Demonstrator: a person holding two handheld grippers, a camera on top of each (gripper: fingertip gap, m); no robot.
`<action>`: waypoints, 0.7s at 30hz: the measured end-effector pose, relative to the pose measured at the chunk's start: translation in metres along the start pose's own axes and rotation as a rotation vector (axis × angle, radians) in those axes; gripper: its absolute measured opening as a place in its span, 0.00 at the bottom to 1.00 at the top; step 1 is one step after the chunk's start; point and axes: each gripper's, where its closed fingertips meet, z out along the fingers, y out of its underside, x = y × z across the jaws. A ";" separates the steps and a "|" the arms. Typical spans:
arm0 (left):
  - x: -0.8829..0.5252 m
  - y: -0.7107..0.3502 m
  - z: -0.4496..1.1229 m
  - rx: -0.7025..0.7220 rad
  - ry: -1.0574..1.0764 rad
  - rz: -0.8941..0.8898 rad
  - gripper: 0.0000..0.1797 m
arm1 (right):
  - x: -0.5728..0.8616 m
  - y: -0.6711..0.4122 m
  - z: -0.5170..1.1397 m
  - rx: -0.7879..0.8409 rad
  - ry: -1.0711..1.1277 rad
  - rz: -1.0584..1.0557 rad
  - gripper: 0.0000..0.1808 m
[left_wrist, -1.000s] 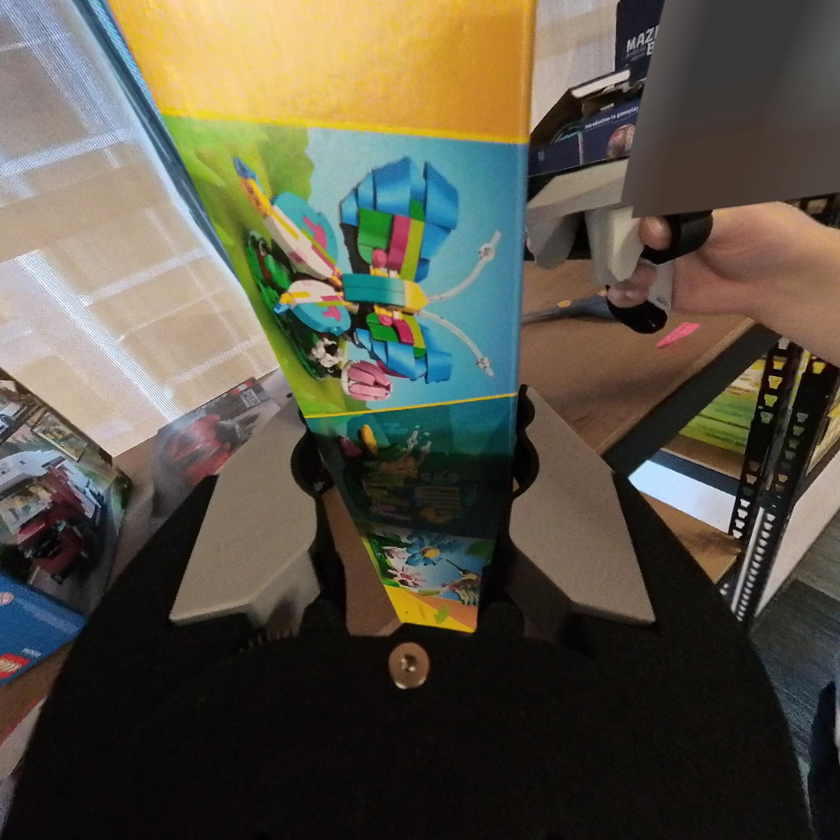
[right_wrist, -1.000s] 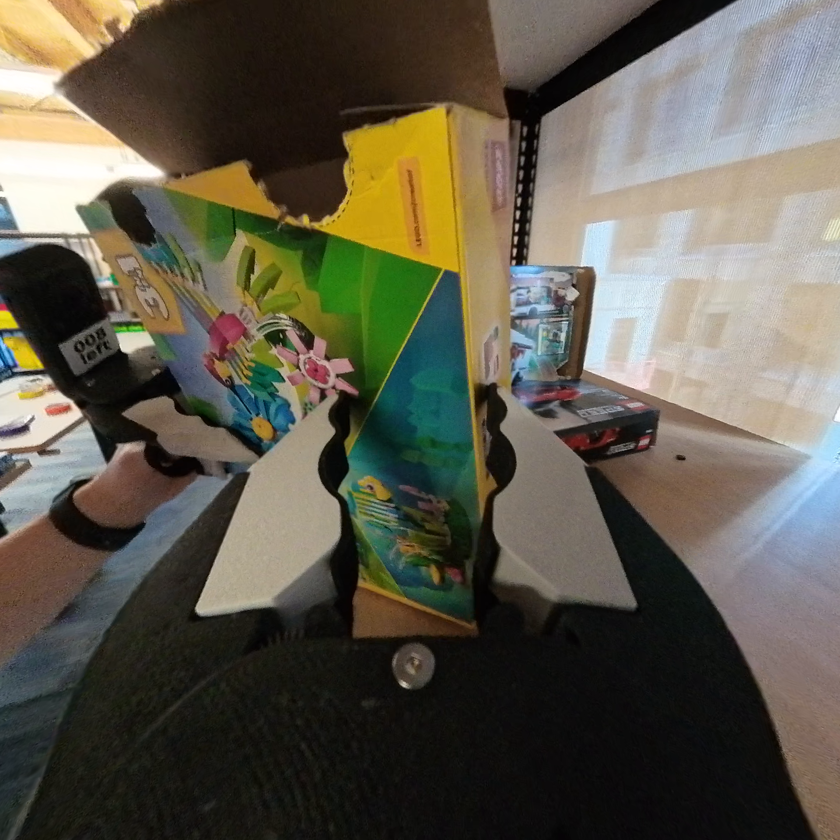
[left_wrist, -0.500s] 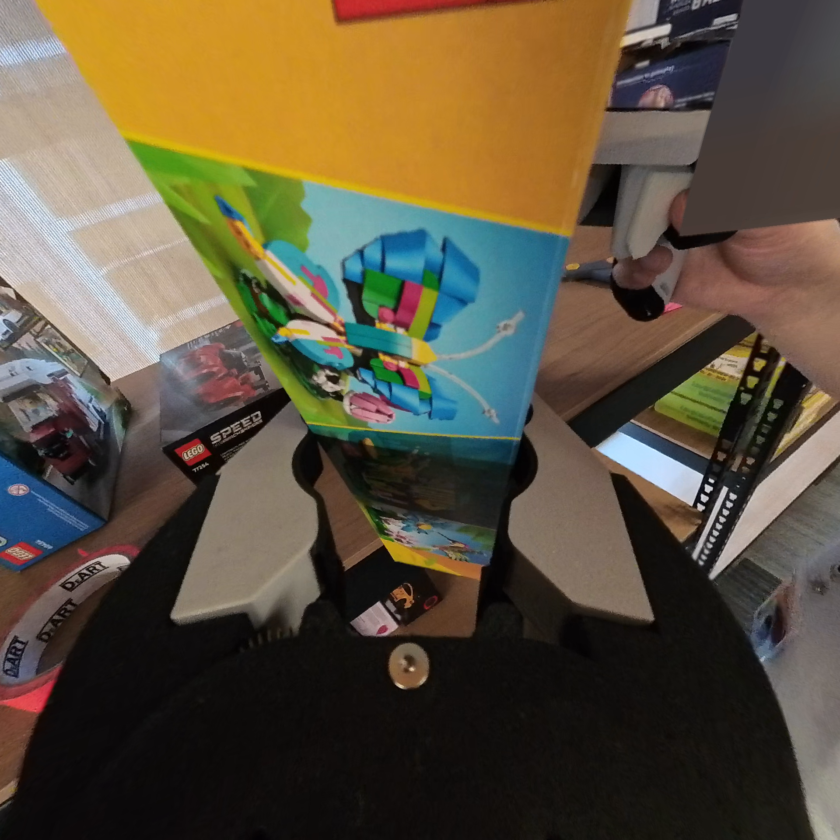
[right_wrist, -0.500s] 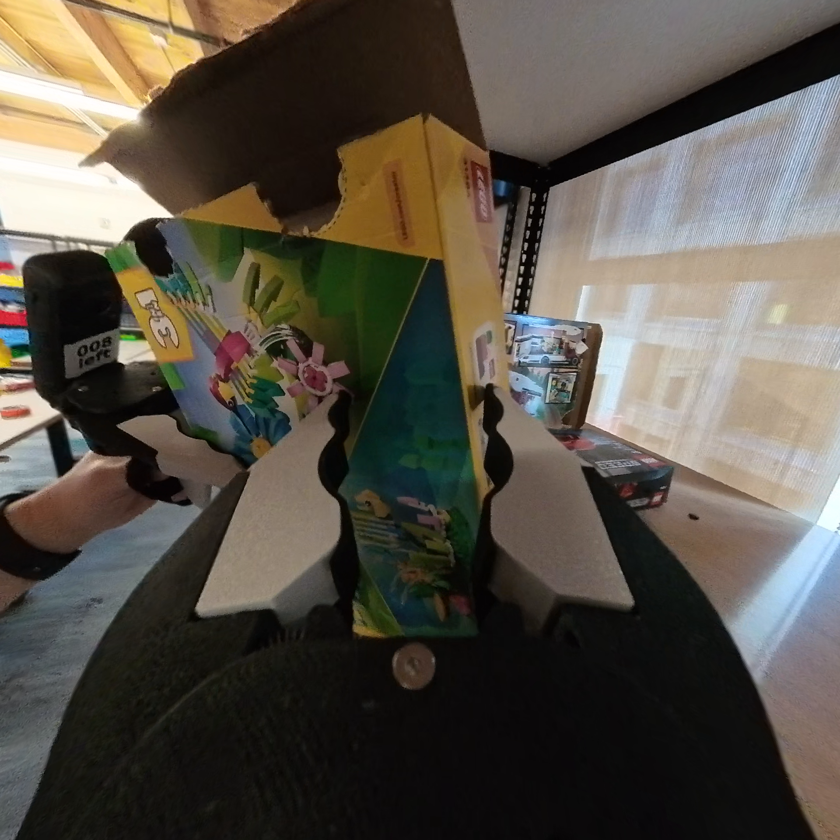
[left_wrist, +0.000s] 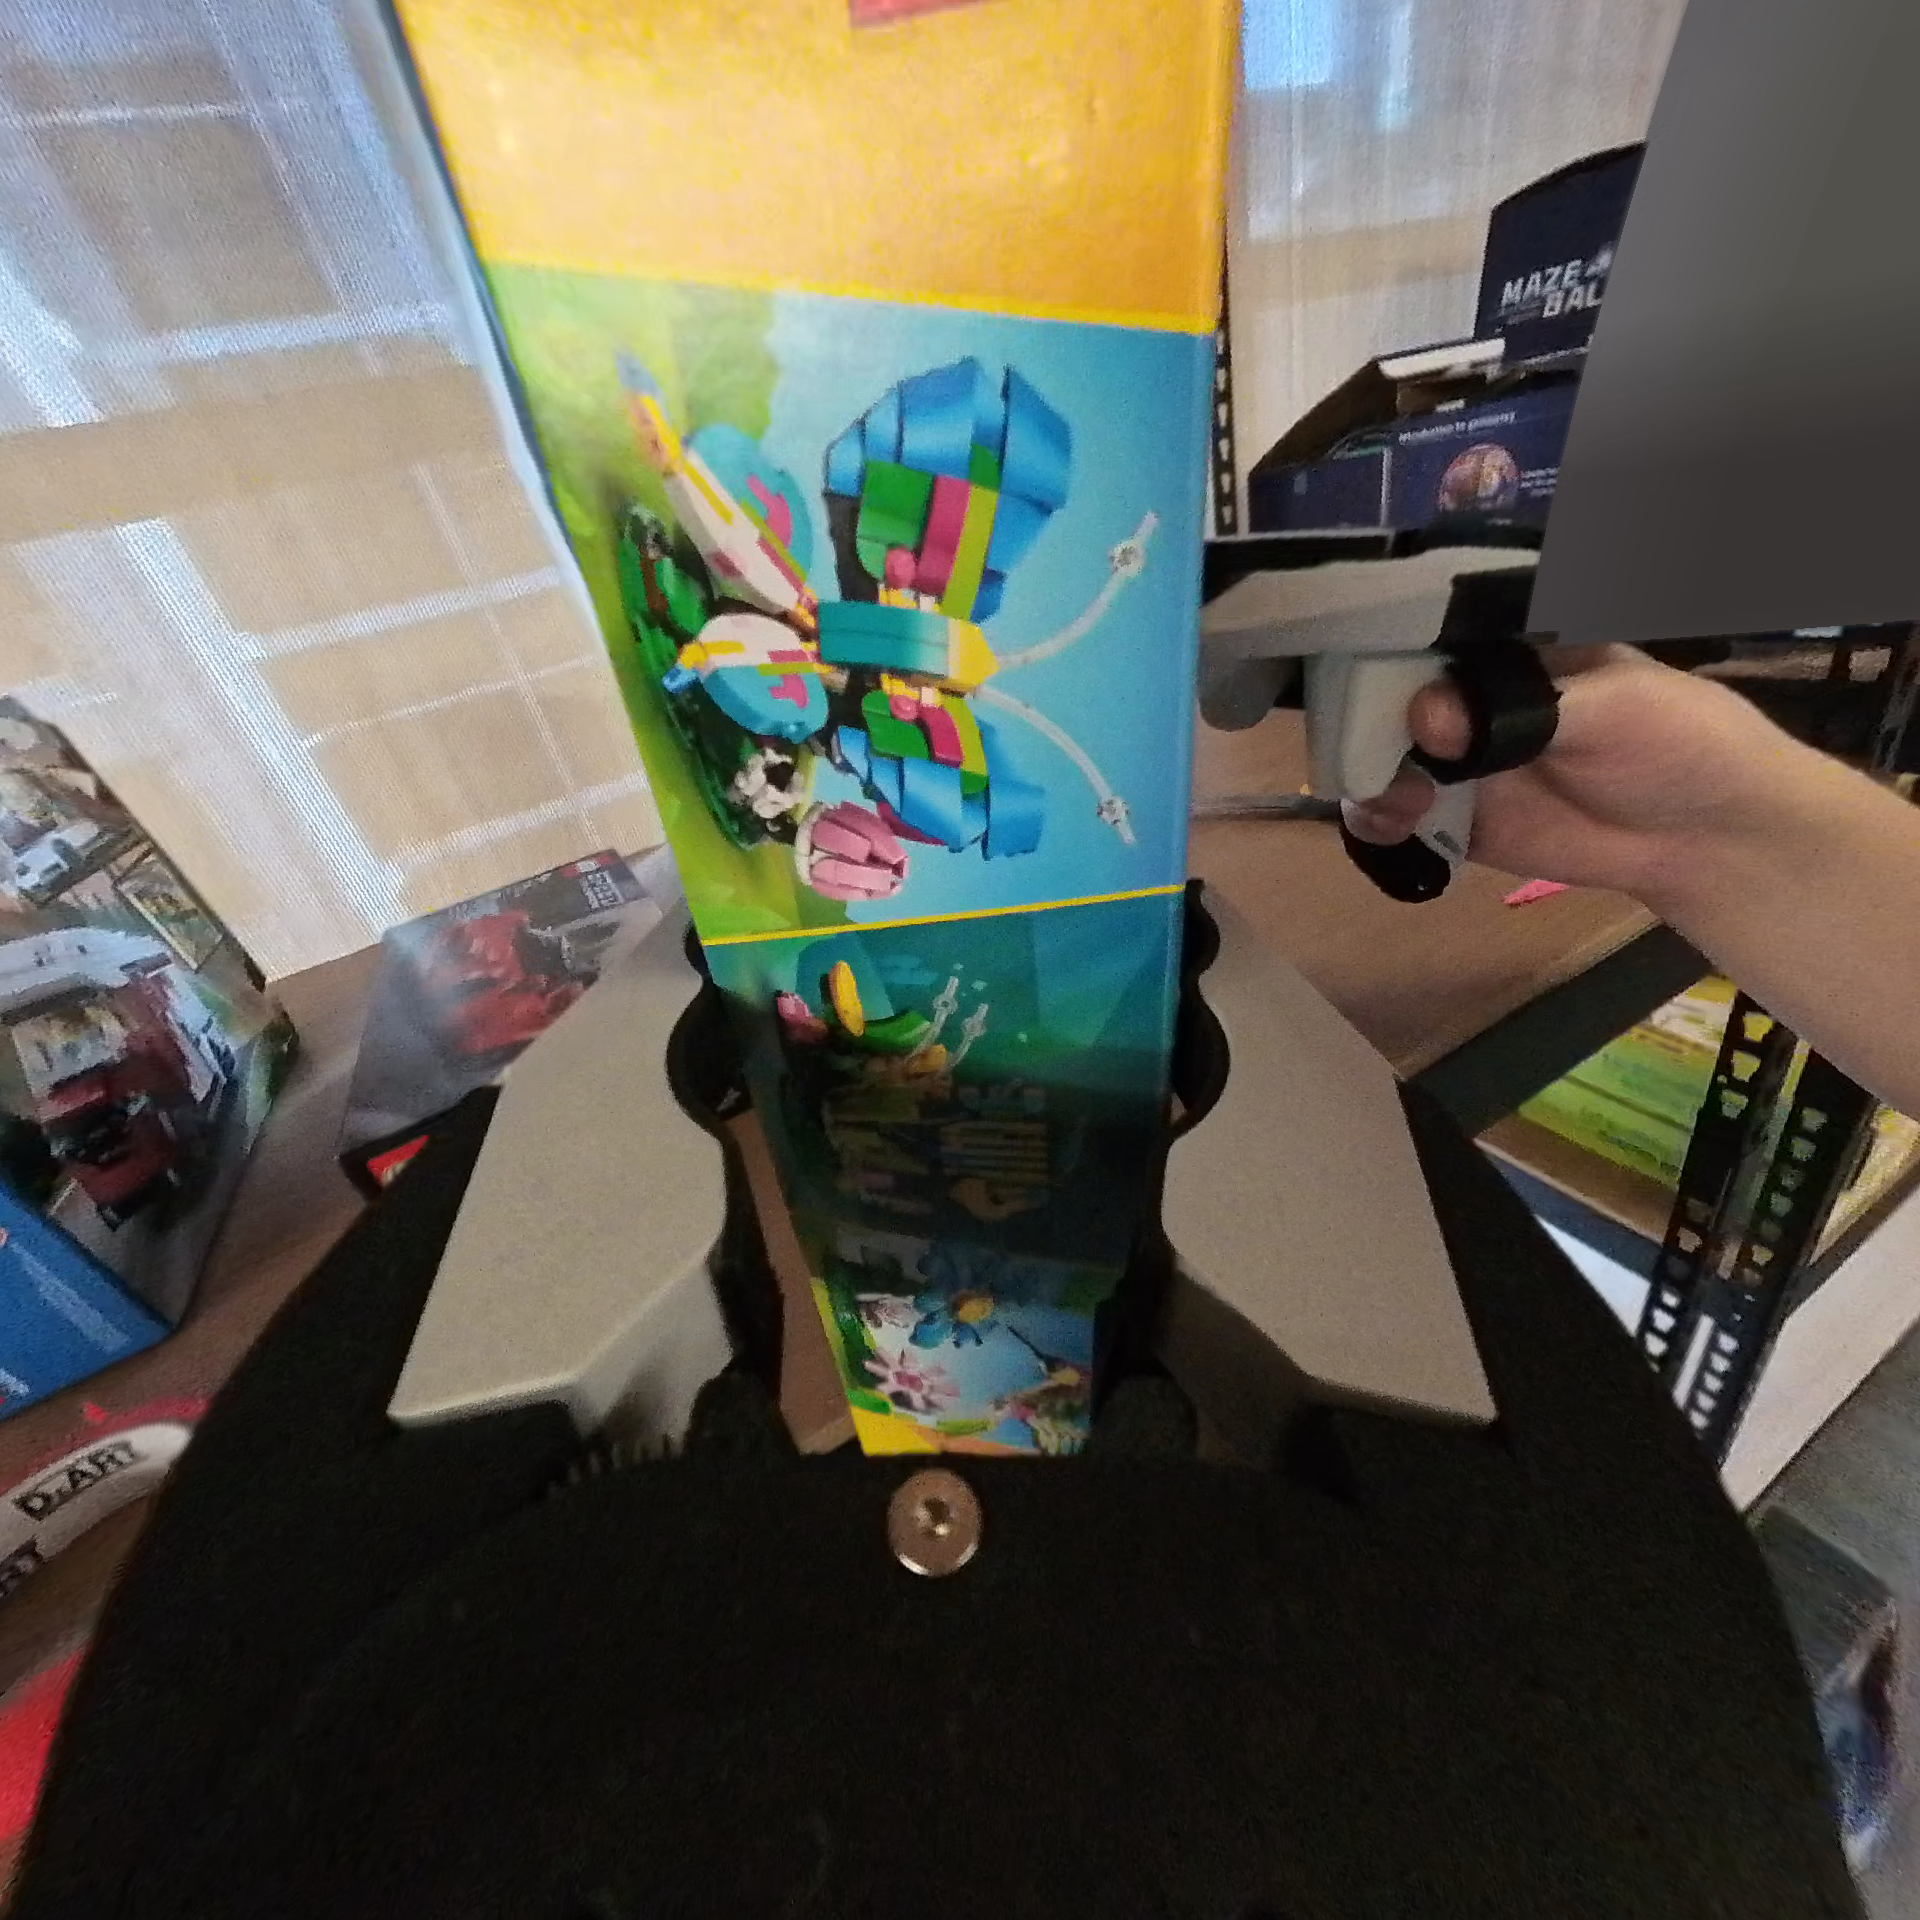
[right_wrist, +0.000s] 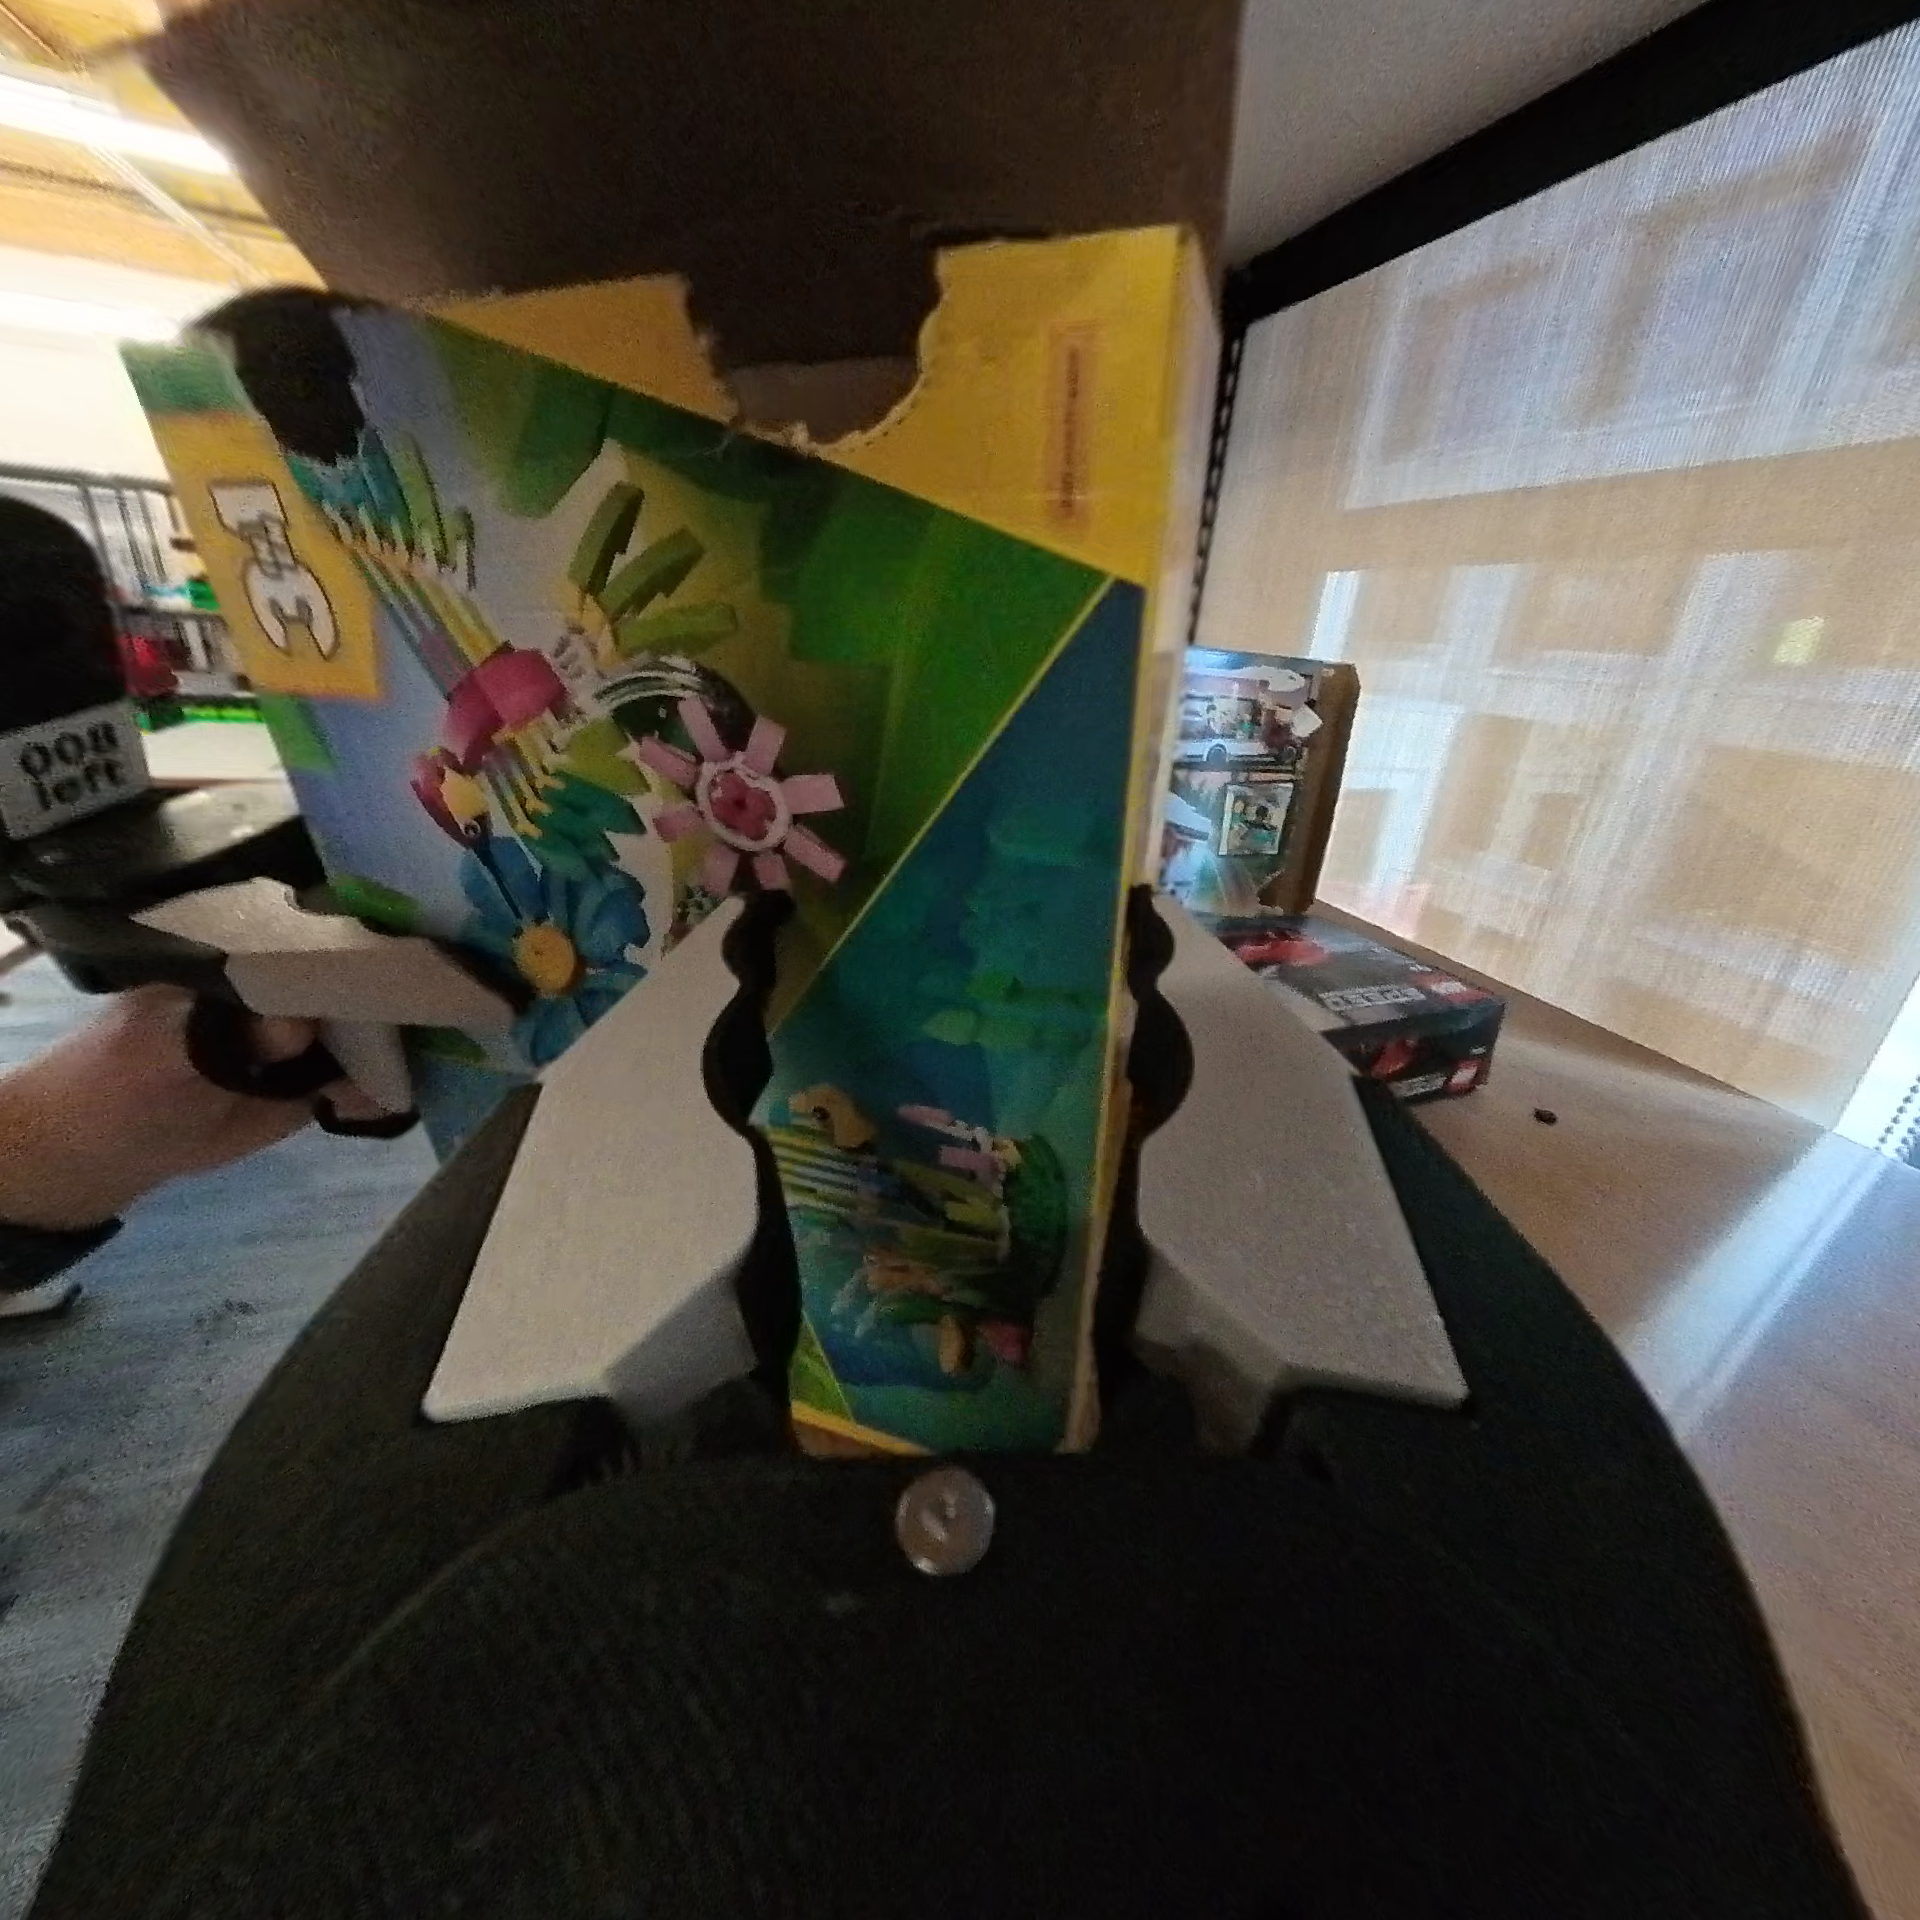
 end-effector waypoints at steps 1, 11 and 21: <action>0.002 -0.002 0.004 -0.012 0.004 0.013 0.47 | 0.004 0.003 -0.002 -0.017 0.001 0.007 0.38; 0.032 -0.005 0.019 -0.048 0.021 0.208 0.47 | 0.006 -0.097 -0.057 0.230 0.002 -0.248 0.47; 0.052 -0.005 0.007 0.020 0.074 0.365 0.47 | -0.007 -0.141 -0.065 0.134 0.024 -0.558 0.37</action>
